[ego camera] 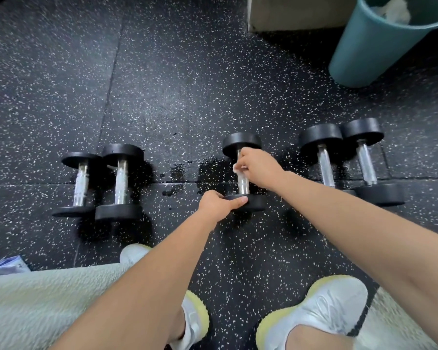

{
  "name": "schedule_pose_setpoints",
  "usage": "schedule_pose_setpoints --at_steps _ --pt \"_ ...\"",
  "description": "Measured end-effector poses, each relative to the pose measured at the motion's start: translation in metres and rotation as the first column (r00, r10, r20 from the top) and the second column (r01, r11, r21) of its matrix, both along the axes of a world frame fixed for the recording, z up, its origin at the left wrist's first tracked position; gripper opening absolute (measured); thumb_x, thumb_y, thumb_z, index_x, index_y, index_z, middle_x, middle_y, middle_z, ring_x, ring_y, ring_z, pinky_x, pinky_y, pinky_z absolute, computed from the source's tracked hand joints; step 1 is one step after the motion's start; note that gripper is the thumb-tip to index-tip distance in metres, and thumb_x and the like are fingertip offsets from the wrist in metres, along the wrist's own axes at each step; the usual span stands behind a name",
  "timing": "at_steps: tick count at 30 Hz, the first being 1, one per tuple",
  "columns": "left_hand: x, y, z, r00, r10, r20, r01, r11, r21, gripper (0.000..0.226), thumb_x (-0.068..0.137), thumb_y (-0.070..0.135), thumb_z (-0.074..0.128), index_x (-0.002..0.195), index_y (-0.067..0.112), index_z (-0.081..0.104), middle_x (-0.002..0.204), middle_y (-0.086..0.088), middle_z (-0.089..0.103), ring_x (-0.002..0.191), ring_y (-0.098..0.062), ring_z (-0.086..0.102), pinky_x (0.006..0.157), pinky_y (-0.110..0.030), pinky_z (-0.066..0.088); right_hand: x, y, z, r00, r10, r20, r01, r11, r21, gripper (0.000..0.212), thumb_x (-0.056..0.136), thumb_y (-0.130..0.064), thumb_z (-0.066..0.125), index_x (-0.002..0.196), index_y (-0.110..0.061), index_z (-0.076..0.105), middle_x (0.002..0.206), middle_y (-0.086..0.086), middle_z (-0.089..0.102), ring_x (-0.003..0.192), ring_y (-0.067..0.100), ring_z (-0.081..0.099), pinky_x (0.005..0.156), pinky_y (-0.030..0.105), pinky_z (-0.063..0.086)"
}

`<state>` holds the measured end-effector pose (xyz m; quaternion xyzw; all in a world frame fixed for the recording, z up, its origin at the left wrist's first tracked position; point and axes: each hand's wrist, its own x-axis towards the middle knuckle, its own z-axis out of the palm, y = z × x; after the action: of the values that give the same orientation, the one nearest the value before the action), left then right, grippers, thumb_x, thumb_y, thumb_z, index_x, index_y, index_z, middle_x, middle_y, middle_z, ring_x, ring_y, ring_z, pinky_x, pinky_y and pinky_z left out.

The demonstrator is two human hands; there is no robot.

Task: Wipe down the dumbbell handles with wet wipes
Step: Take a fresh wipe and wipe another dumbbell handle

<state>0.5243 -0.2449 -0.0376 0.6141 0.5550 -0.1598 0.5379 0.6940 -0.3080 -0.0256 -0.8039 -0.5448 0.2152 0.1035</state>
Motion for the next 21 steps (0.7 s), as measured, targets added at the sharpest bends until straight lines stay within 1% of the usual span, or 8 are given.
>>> schedule_pose_setpoints --at_steps 3,5,7,10,14,16,19,21 --pt "-0.001 0.001 0.003 1.000 -0.006 -0.004 0.006 1.000 0.005 0.068 0.071 0.055 0.091 0.112 0.013 0.057 0.105 -0.002 0.063 0.100 -0.022 0.059 0.087 -0.037 0.049 -0.003 -0.001 -0.005 0.993 -0.119 -0.009 0.119 0.993 0.016 0.018 0.093 -0.020 0.067 0.106 -0.026 0.079 0.108 -0.003 0.063 0.092 0.022 0.063 0.083 0.040 0.053" --pt "0.000 0.000 0.006 1.000 -0.017 -0.011 0.017 1.000 0.010 0.055 0.073 0.054 0.090 0.090 0.016 0.053 0.089 0.001 0.056 0.083 -0.019 0.053 0.079 -0.035 0.043 -0.013 -0.013 -0.007 0.999 -0.033 -0.035 0.032 0.999 -0.042 0.019 0.091 -0.015 0.068 0.102 -0.024 0.079 0.108 -0.004 0.065 0.093 0.021 0.064 0.083 0.040 0.054" --pt "0.000 0.000 0.011 1.000 -0.023 -0.020 0.023 1.000 0.015 0.057 0.073 0.054 0.090 0.079 0.017 0.047 0.079 0.000 0.051 0.070 -0.018 0.046 0.070 -0.034 0.037 -0.020 -0.021 -0.010 0.995 0.053 -0.086 -0.061 0.993 -0.098 0.021 0.089 -0.011 0.068 0.099 -0.025 0.080 0.104 -0.004 0.069 0.093 0.021 0.066 0.080 0.036 0.055" --pt "-0.002 0.004 0.013 0.999 -0.035 -0.026 0.035 0.999 0.010 0.056 0.073 0.054 0.090 0.081 0.015 0.051 0.080 0.000 0.052 0.070 -0.016 0.047 0.072 -0.034 0.039 -0.013 -0.012 -0.011 0.993 0.039 -0.109 -0.048 0.995 -0.087 0.017 0.089 -0.013 0.072 0.099 -0.023 0.082 0.101 -0.005 0.070 0.090 0.019 0.066 0.075 0.029 0.049" --pt "-0.007 0.007 0.015 0.999 -0.028 -0.030 0.028 1.000 0.001 0.052 0.078 0.051 0.087 0.078 0.017 0.048 0.079 0.003 0.049 0.081 -0.021 0.050 0.081 -0.035 0.040 -0.003 0.006 -0.010 0.980 -0.160 -0.122 0.162 0.987 0.002 0.014 0.089 -0.016 0.074 0.097 -0.025 0.082 0.100 -0.010 0.071 0.083 0.014 0.064 0.076 0.029 0.050" --pt "-0.007 0.010 0.015 0.999 -0.031 -0.040 0.031 0.999 -0.010 0.051 0.079 0.052 0.087 0.083 0.018 0.049 0.084 0.002 0.050 0.089 -0.024 0.050 0.081 -0.035 0.041 -0.008 0.003 -0.012 0.976 -0.174 -0.133 0.174 0.985 -0.015 0.017 0.086 -0.014 0.074 0.095 -0.026 0.082 0.099 -0.008 0.073 0.083 0.015 0.067 0.080 0.033 0.055" --pt "-0.004 0.012 0.020 0.996 -0.057 -0.063 0.055 0.998 -0.036 0.065 0.081 0.052 0.084 0.118 0.007 0.056 0.114 -0.010 0.063 0.096 -0.026 0.056 0.082 -0.035 0.047 -0.019 -0.014 -0.014 0.966 -0.112 -0.233 0.099 0.993 -0.066 0.015 0.086 -0.012 0.076 0.093 -0.024 0.082 0.096 -0.004 0.076 0.085 0.011 0.067 0.084 0.030 0.056" --pt "0.001 0.010 0.025 0.994 -0.075 -0.081 0.071 0.997 -0.040 0.065 0.086 0.047 0.081 0.126 0.004 0.054 0.121 -0.012 0.061 0.100 -0.027 0.058 0.089 -0.038 0.053 -0.022 -0.022 -0.016 0.956 -0.107 -0.272 0.091 0.993 -0.072 0.017 0.088 -0.008 0.074 0.094 -0.021 0.082 0.096 -0.005 0.075 0.087 0.008 0.065 0.084 0.027 0.053"
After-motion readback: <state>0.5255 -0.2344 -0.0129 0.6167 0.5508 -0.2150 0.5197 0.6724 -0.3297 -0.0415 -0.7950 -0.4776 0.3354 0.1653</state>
